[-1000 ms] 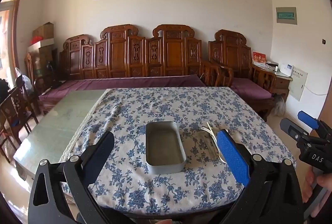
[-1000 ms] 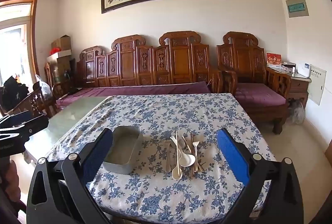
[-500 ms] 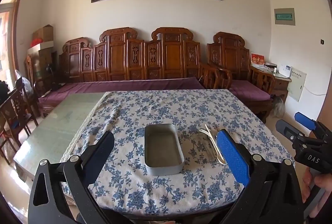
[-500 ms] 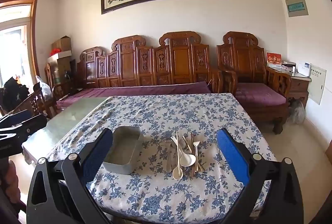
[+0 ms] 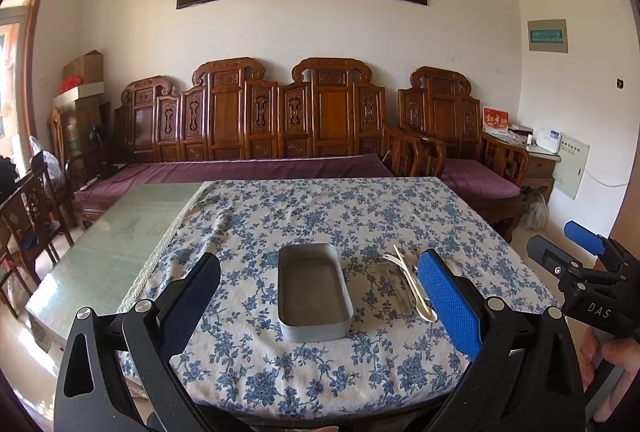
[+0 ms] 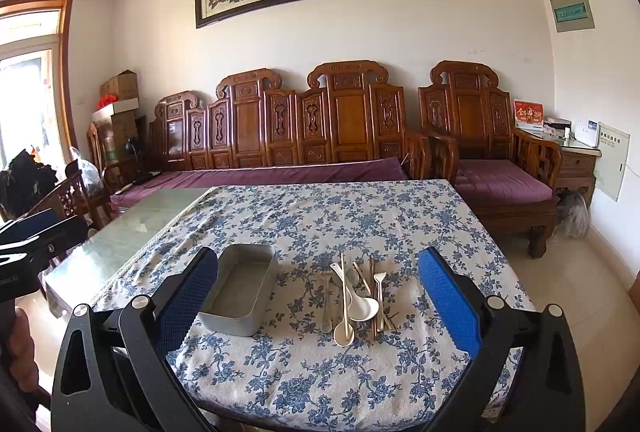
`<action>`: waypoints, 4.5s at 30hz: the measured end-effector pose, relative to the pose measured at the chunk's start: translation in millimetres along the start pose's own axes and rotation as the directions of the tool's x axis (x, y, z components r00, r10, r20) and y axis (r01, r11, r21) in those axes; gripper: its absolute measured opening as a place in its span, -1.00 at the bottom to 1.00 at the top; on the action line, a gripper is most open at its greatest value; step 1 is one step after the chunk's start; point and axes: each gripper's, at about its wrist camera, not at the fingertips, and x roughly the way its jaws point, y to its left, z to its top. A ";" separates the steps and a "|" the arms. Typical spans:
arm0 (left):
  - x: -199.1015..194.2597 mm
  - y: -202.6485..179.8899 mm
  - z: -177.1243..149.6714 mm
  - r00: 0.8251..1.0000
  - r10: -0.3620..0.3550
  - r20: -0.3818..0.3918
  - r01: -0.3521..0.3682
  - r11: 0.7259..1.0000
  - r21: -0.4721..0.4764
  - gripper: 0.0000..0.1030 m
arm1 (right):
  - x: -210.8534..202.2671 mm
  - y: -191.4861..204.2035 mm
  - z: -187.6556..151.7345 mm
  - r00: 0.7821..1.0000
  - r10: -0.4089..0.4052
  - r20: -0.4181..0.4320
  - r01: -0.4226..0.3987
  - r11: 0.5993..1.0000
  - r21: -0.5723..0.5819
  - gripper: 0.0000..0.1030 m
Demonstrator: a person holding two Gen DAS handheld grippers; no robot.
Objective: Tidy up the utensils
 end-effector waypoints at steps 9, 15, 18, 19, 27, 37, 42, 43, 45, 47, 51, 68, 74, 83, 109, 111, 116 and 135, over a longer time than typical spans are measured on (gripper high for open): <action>1.3 0.5 -2.0 1.000 -0.007 0.000 0.007 1.000 -0.008 0.86 | 0.2 -0.5 -0.8 1.000 -0.001 0.002 0.001 1.000 0.002 0.95; 0.0 1.2 -2.8 1.000 -0.007 0.001 0.007 1.000 -0.007 0.86 | -0.2 -0.4 -0.4 1.000 -0.001 0.001 0.001 1.000 0.002 0.95; 0.0 1.5 -3.3 1.000 -0.006 0.002 0.006 1.000 -0.006 0.86 | -0.3 -0.2 -0.7 1.000 -0.001 0.002 0.001 1.000 0.001 0.95; 0.0 1.1 -3.7 1.000 -0.004 0.001 0.004 1.000 -0.006 0.86 | -0.5 -0.1 -0.6 1.000 -0.001 0.002 0.001 1.000 0.001 0.95; 0.2 1.4 -5.3 1.000 -0.002 0.003 0.002 1.000 -0.004 0.86 | -0.2 -0.2 -0.9 1.000 -0.002 0.003 0.002 1.000 0.002 0.95; 0.4 2.0 -5.5 1.000 0.000 0.003 0.000 1.000 -0.003 0.86 | 0.0 -0.6 -1.1 1.000 0.000 0.003 0.000 1.000 0.002 0.95; 0.5 2.7 -5.3 1.000 0.000 0.002 0.000 1.000 -0.002 0.86 | -2.3 -0.1 1.6 1.000 0.002 0.005 -0.002 1.000 0.001 0.95; 0.6 2.3 -5.9 1.000 0.000 0.003 0.000 1.000 -0.002 0.86 | -2.8 0.3 2.1 1.000 0.002 0.005 -0.002 1.000 0.001 0.95; 0.7 2.2 -5.7 1.000 0.000 0.003 0.000 1.000 -0.002 0.86 | -3.2 0.4 2.8 1.000 0.002 0.005 -0.002 1.000 0.001 0.95; 0.6 1.8 -6.1 1.000 0.000 0.003 0.000 1.000 -0.002 0.86 | -3.4 0.6 3.0 1.000 0.002 0.006 -0.002 1.000 0.002 0.95; 0.7 1.8 -6.4 1.000 0.001 0.003 -0.001 1.000 -0.001 0.86 | -4.4 1.1 3.9 1.000 0.003 0.005 -0.003 1.000 0.002 0.95; 41.2 -2.2 -27.2 0.994 -0.012 -0.113 0.015 1.000 0.020 0.86 | 20.9 -9.9 -12.9 0.999 -0.006 -0.038 0.007 1.000 0.009 0.95; 70.7 -4.7 -41.6 0.983 -0.018 -0.185 0.024 0.999 0.028 0.86 | 43.8 -20.3 -26.7 0.997 -0.016 -0.072 0.017 1.000 0.009 0.95; 108.7 -9.3 -52.4 0.966 -0.029 -0.255 0.041 0.998 0.042 0.86 | 86.4 -36.7 -43.3 0.991 -0.006 -0.132 0.007 1.000 0.003 0.72; 207.5 -30.9 -52.9 0.938 -0.081 -0.336 0.105 0.993 0.056 0.86 | 237.4 -75.1 -83.0 0.927 0.092 -0.363 -0.083 0.996 0.039 -0.36; 212.7 -32.3 -54.5 0.936 -0.080 -0.342 0.106 0.993 0.059 0.86 | 251.4 -68.7 -89.6 0.918 0.106 -0.383 -0.102 0.994 0.030 -0.43; 224.5 -34.6 -56.3 0.929 -0.075 -0.361 0.106 0.992 0.066 0.86 | 289.2 -57.5 -104.4 0.889 0.109 -0.445 -0.125 0.992 -0.005 -0.57; 262.7 -67.0 -61.4 0.911 -0.067 -0.407 0.116 0.988 0.098 0.86 | 293.7 -96.4 -104.4 0.889 0.209 -0.407 -0.164 0.976 0.142 -0.89</action>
